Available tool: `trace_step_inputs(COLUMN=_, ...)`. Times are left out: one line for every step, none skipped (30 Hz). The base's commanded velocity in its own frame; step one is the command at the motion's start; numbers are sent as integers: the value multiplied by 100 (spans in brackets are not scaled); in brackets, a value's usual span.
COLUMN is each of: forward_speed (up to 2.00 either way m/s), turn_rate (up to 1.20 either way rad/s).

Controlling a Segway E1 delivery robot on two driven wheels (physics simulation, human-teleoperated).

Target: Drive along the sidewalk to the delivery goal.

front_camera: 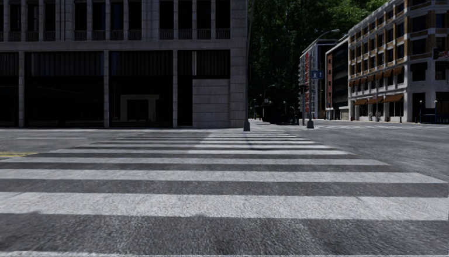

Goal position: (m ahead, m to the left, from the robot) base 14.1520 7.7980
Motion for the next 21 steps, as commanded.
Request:
trace_step_inputs(forward_speed=200, turn_rate=0)
trace_step_inputs(forward_speed=200, turn_rate=0)
trace_step_inputs(forward_speed=200, turn_rate=0)
trace_step_inputs(forward_speed=200, turn_rate=0)
trace_step_inputs(forward_speed=200, turn_rate=0)
trace_step_inputs(forward_speed=200, turn_rate=0)
trace_step_inputs(forward_speed=200, turn_rate=0)
trace_step_inputs(forward_speed=200, turn_rate=0)
trace_step_inputs(forward_speed=200, turn_rate=0)
trace_step_inputs(forward_speed=200, turn_rate=0)
trace_step_inputs(forward_speed=200, turn_rate=0)
trace_step_inputs(forward_speed=200, turn_rate=0)
trace_step_inputs(forward_speed=200, turn_rate=0)
trace_step_inputs(forward_speed=200, turn_rate=0)
trace_step_inputs(forward_speed=200, turn_rate=0)
trace_step_inputs(forward_speed=200, turn_rate=0)
trace_step_inputs(forward_speed=200, turn_rate=0)
trace_step_inputs(forward_speed=200, turn_rate=0)
trace_step_inputs(forward_speed=200, turn_rate=0)
trace_step_inputs(forward_speed=200, turn_rate=0)
trace_step_inputs(forward_speed=200, turn_rate=0)
